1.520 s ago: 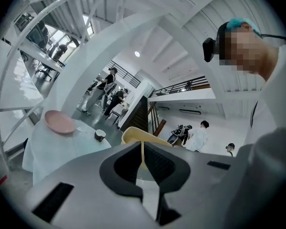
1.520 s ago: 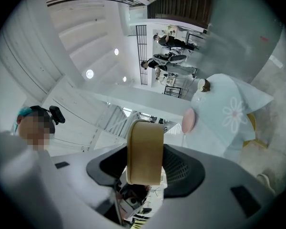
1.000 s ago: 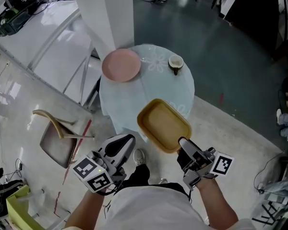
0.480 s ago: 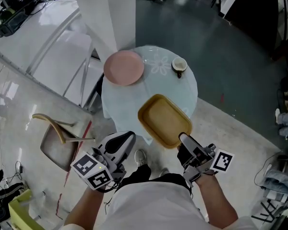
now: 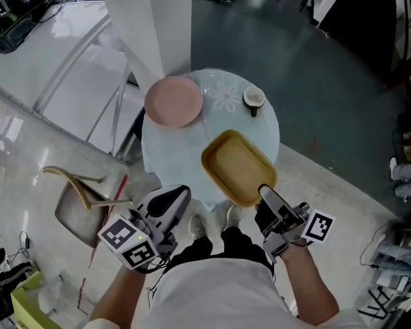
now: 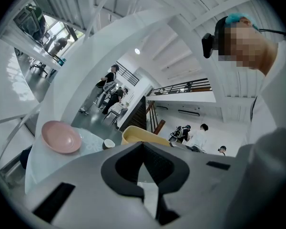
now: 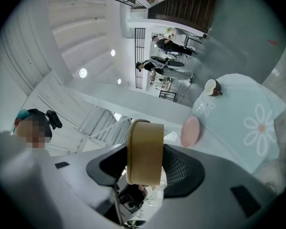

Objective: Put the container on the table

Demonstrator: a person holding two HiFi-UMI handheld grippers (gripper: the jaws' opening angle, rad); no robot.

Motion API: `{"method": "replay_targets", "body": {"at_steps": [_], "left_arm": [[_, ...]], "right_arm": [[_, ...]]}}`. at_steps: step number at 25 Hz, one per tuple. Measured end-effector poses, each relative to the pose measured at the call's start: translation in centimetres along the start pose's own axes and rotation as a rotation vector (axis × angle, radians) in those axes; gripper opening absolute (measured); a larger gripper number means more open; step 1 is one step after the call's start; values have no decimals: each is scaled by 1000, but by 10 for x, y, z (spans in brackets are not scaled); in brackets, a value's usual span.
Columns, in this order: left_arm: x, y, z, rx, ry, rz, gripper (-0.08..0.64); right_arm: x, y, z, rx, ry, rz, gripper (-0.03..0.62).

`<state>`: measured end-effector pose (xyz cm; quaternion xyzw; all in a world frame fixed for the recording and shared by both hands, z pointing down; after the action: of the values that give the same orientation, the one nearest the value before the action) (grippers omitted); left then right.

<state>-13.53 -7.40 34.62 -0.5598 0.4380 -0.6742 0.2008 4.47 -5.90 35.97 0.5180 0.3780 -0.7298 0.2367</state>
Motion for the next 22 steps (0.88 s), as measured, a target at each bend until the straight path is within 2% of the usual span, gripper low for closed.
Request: {"method": "replay_targets", "body": {"at_steps": [7, 13, 22], "left_arm": [[6, -4, 15, 11, 38, -4, 21], [17, -6, 28, 19, 99, -16, 20], [41, -24, 55, 51, 175, -60, 21]], "right_arm": [[-32, 21, 11, 33, -20, 25, 238], [-70, 34, 29, 94, -46, 75, 238], [-119, 45, 57, 196, -70, 86, 238]]}}
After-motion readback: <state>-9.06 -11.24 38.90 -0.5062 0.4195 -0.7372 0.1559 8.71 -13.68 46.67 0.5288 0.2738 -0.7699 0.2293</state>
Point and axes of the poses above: the fingertips, and each gripper's own axes: z forward along the fingers, x to its left, y out of its top, the point moved 1 cm from there along -z, backward along the fingers, and after that the axes turned 12 degrees about -y, right-handed, at the moved point
